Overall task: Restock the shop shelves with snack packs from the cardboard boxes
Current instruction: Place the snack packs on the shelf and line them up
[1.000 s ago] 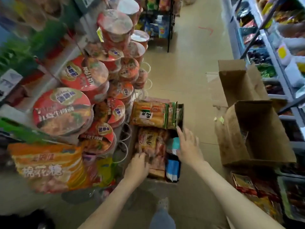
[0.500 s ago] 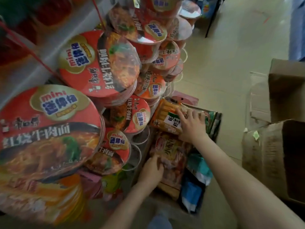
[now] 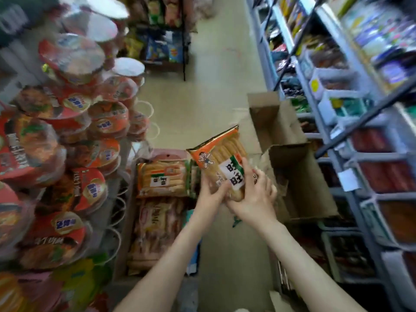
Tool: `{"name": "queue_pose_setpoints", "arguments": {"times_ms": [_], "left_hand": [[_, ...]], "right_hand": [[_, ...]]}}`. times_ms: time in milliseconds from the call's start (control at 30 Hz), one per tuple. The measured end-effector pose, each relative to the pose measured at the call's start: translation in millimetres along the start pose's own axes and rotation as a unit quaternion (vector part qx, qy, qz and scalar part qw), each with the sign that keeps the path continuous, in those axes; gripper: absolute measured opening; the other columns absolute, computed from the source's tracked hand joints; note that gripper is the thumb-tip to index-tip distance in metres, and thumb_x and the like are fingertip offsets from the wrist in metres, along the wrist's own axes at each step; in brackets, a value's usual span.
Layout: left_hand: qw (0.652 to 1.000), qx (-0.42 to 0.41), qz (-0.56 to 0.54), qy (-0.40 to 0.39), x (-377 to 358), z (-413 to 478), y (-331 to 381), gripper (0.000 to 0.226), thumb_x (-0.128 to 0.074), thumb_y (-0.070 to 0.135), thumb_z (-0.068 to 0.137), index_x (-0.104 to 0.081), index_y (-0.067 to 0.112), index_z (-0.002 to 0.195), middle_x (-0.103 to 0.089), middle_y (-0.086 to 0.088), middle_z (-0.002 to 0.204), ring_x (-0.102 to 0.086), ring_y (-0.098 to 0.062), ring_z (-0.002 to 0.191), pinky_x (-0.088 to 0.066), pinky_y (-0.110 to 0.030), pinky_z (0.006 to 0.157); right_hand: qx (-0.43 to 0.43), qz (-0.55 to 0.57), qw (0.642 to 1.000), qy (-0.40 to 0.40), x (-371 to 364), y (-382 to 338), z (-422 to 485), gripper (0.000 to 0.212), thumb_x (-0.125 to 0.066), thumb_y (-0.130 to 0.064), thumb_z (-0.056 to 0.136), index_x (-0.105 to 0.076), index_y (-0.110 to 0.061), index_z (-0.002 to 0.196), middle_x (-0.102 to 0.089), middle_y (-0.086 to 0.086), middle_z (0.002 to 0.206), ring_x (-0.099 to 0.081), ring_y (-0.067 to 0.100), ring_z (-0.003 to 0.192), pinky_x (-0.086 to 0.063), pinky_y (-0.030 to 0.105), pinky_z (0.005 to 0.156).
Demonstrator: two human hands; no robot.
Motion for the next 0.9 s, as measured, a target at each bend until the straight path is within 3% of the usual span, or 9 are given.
{"name": "queue_pose_setpoints", "arguments": {"times_ms": [100, 233, 367, 433, 567, 633, 667, 733, 900], "left_hand": [[0.996, -0.026, 0.042, -0.078, -87, -12, 26, 0.041, -0.065, 0.009, 0.090, -0.050, 0.029, 0.123, -0.072, -0.001, 0.107, -0.069, -0.019, 0.095, -0.057, -0.033, 0.079], [0.971, -0.064, 0.084, -0.214, -207, -34, 53, 0.033, -0.062, 0.002, 0.089, -0.054, 0.020, 0.116, -0.073, 0.005, 0.081, -0.065, -0.010, 0.067, -0.049, -0.020, 0.055], [0.936, -0.105, 0.117, -0.316, -328, -67, 72, 0.042, -0.080, 0.025, 0.076, -0.058, 0.017, 0.111, -0.069, -0.020, 0.099, -0.064, -0.028, 0.086, -0.051, -0.044, 0.078], [0.919, -0.118, 0.120, -0.357, -381, -82, 77, 0.045, -0.078, 0.033, 0.073, -0.059, 0.020, 0.112, -0.065, -0.021, 0.097, -0.058, -0.030, 0.083, -0.048, -0.038, 0.071], [0.860, -0.170, 0.172, -0.450, -474, -107, 83, 0.039, -0.065, 0.027, 0.092, -0.050, 0.017, 0.126, -0.071, -0.013, 0.092, -0.069, -0.017, 0.084, -0.055, -0.039, 0.073], [0.835, -0.196, 0.182, -0.480, -515, -117, 87, 0.036, -0.059, 0.023, 0.096, -0.046, 0.015, 0.128, -0.064, -0.011, 0.077, -0.067, -0.003, 0.072, -0.052, -0.018, 0.063], [0.824, -0.213, 0.179, -0.494, -534, -120, 90, 0.028, -0.057, 0.020, 0.097, -0.047, 0.022, 0.123, -0.067, -0.006, 0.078, -0.068, -0.003, 0.077, -0.051, -0.016, 0.063], [0.805, -0.242, 0.176, -0.513, -569, -124, 96, 0.024, -0.056, 0.021, 0.097, -0.046, 0.026, 0.119, -0.070, -0.002, 0.096, -0.068, -0.017, 0.096, -0.056, -0.025, 0.074], [0.729, -0.304, 0.204, -0.578, -656, -123, 104, 0.046, -0.061, 0.052, 0.088, -0.047, 0.023, 0.122, -0.069, -0.001, 0.106, -0.066, -0.015, 0.099, -0.053, -0.033, 0.081]], "right_hand": [[-0.019, 0.089, 0.996, 0.014, 86, 58, -27, 0.129, -0.078, -0.058, 0.065, 0.029, -0.053, 0.136, 0.001, -0.009, 0.155, -0.004, 0.012, 0.144, -0.010, 0.045, 0.116], [-0.078, 0.191, 0.975, 0.077, 200, 146, -68, 0.128, -0.084, -0.049, 0.062, 0.024, -0.062, 0.129, -0.008, -0.011, 0.156, -0.017, 0.006, 0.142, -0.022, 0.030, 0.114], [-0.073, 0.212, 0.956, 0.189, 287, 221, -108, 0.128, -0.086, -0.036, 0.067, 0.021, -0.068, 0.130, -0.015, -0.007, 0.159, -0.023, 0.006, 0.142, -0.026, 0.038, 0.116], [-0.083, 0.225, 0.932, 0.273, 319, 250, -132, 0.127, -0.087, -0.031, 0.065, 0.012, -0.067, 0.136, -0.028, -0.004, 0.155, -0.037, 0.010, 0.137, -0.036, 0.037, 0.111], [-0.097, 0.231, 0.888, 0.386, 369, 291, -179, 0.110, -0.079, -0.018, 0.077, 0.004, -0.063, 0.134, -0.035, -0.011, 0.147, -0.045, -0.004, 0.125, -0.041, 0.010, 0.092], [-0.083, 0.212, 0.868, 0.441, 391, 309, -192, 0.105, -0.076, -0.015, 0.080, 0.001, -0.062, 0.134, -0.030, -0.018, 0.147, -0.040, -0.014, 0.124, -0.038, 0.005, 0.093], [-0.081, 0.210, 0.859, 0.460, 402, 315, -196, 0.104, -0.075, -0.013, 0.082, -0.001, -0.065, 0.134, -0.031, -0.015, 0.150, -0.043, -0.010, 0.125, -0.041, 0.010, 0.097], [-0.089, 0.203, 0.838, 0.498, 425, 329, -198, 0.102, -0.073, -0.012, 0.083, -0.004, -0.067, 0.134, -0.035, -0.005, 0.150, -0.048, 0.003, 0.127, -0.045, 0.023, 0.101], [-0.117, 0.229, 0.785, 0.563, 481, 367, -216, 0.090, -0.072, -0.004, 0.083, -0.018, -0.055, 0.133, -0.047, -0.020, 0.131, -0.057, -0.008, 0.108, -0.044, 0.007, 0.084]]}}
Point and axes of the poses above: each hand's wrist, its own z-axis towards the middle knuckle, its own x-axis out of the back of the hand, y = z × x, the point moved 1 cm from there along z, towards the middle knuckle
